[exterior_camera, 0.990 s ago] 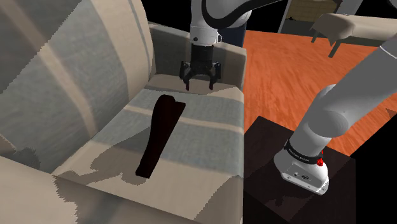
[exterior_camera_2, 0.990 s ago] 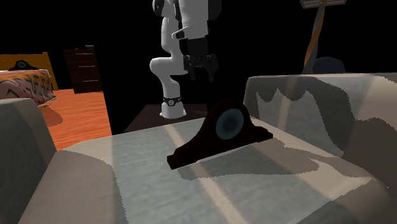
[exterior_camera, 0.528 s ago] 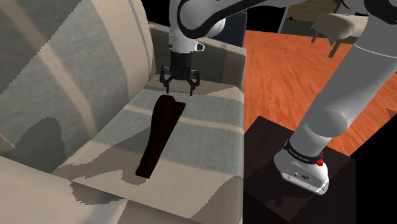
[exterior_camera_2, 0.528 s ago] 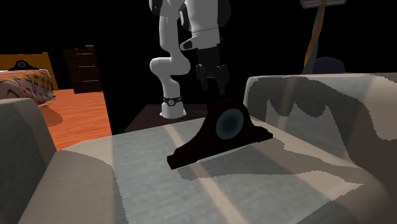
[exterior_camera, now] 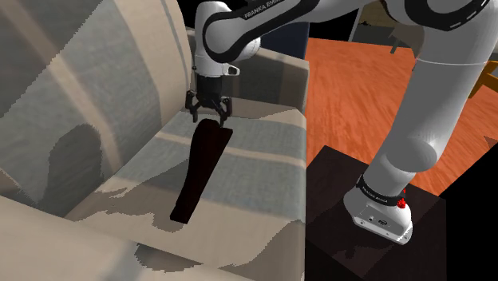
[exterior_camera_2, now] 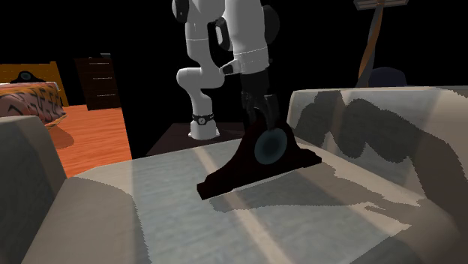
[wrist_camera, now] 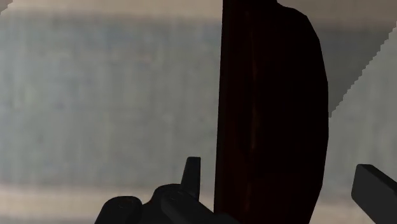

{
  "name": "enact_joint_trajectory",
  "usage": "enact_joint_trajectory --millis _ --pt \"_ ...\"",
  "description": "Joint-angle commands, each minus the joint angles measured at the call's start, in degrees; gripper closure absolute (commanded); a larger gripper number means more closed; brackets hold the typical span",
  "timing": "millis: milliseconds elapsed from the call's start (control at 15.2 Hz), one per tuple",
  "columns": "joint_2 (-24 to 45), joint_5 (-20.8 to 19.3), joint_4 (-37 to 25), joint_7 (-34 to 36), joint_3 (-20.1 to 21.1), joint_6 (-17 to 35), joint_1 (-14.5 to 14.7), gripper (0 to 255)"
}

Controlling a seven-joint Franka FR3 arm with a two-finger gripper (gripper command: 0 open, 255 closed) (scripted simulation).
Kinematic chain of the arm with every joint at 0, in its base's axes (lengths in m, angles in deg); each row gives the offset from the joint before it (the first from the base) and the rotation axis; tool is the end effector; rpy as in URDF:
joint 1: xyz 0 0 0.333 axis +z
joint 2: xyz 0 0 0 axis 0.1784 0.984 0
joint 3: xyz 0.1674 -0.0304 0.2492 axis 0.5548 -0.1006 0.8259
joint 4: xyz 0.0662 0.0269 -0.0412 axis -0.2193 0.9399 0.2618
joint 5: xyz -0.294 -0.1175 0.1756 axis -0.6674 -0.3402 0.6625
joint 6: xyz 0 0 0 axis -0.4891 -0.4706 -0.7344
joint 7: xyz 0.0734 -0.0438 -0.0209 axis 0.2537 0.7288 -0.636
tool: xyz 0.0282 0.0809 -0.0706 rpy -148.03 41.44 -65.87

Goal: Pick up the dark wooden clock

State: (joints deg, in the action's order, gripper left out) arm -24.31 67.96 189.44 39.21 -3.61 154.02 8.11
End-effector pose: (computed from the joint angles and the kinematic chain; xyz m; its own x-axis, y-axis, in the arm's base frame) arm 0.5226 0.2105 0.3986 0.4331 -0.8756 -0.2139 -0.8987 -0.4378 -0.0275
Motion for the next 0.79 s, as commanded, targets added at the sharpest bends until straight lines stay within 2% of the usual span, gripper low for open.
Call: enact_joint_trajectory --millis 0,264,330,726 --pt "0.7 -0.2 0.6 0.0 -0.1 1.3 0.1 0" --pt "1.6 -0.4 1.6 -0.1 -0.1 3.1 0.2 0" --pt "1.5 -0.4 1.6 -0.2 -0.1 3.1 0.1 255" --pt "1.6 -0.4 1.6 -0.2 -0.1 3.1 0.1 255"
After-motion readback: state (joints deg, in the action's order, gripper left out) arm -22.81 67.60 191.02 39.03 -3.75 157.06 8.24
